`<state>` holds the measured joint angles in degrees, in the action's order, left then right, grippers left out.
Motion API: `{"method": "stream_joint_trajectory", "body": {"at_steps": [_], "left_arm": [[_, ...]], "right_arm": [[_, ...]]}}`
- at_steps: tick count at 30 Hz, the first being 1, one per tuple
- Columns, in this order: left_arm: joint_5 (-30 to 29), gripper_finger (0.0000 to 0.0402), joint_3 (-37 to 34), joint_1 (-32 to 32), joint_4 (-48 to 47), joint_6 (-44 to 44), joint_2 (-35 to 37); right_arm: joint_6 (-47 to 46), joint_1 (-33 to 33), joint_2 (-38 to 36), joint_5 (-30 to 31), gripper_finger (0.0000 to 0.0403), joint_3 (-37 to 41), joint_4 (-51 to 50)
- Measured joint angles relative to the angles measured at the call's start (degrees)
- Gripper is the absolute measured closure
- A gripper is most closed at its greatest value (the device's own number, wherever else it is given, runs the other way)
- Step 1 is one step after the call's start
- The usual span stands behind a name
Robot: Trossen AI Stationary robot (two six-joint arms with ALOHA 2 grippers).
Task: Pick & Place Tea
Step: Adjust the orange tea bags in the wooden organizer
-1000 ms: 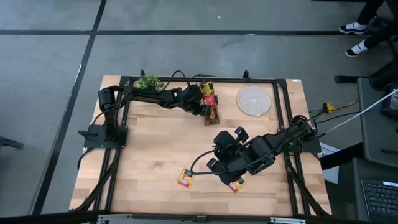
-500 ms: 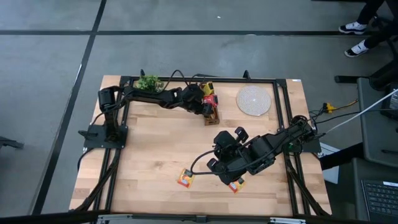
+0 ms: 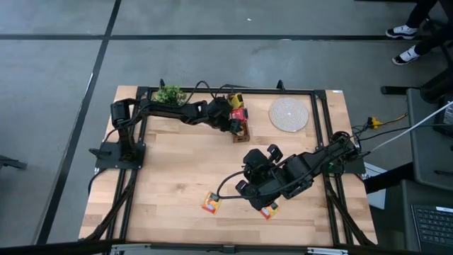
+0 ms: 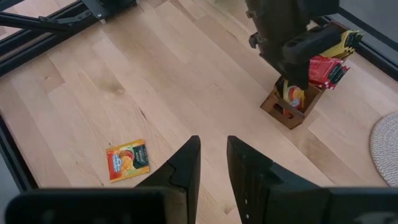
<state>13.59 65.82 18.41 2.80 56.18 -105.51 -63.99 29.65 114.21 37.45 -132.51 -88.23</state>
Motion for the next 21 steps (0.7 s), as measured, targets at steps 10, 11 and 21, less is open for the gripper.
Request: {"method": "stream_joint_trajectory", "body": {"at_steps": [10, 11, 21], "left_arm": [[0.40, 0.0258, 0.78, 0.28, -1.49, -1.60, 0.00], [0.98, 0.0258, 1.00, 0.53, -1.50, -1.84, 0.30], [-1.71, 0.0276, 4.61, 4.08, -18.72, -11.14, 2.71]], "right_arm": [[0.00, 0.00, 0.00, 0.00, 0.0321, 0.00, -0.01], [0.00, 0.00, 0.00, 0.00, 0.0321, 0.00, 0.00], [0.00, 0.00, -0.02, 0.00, 0.0321, 0.00, -0.68]]}}
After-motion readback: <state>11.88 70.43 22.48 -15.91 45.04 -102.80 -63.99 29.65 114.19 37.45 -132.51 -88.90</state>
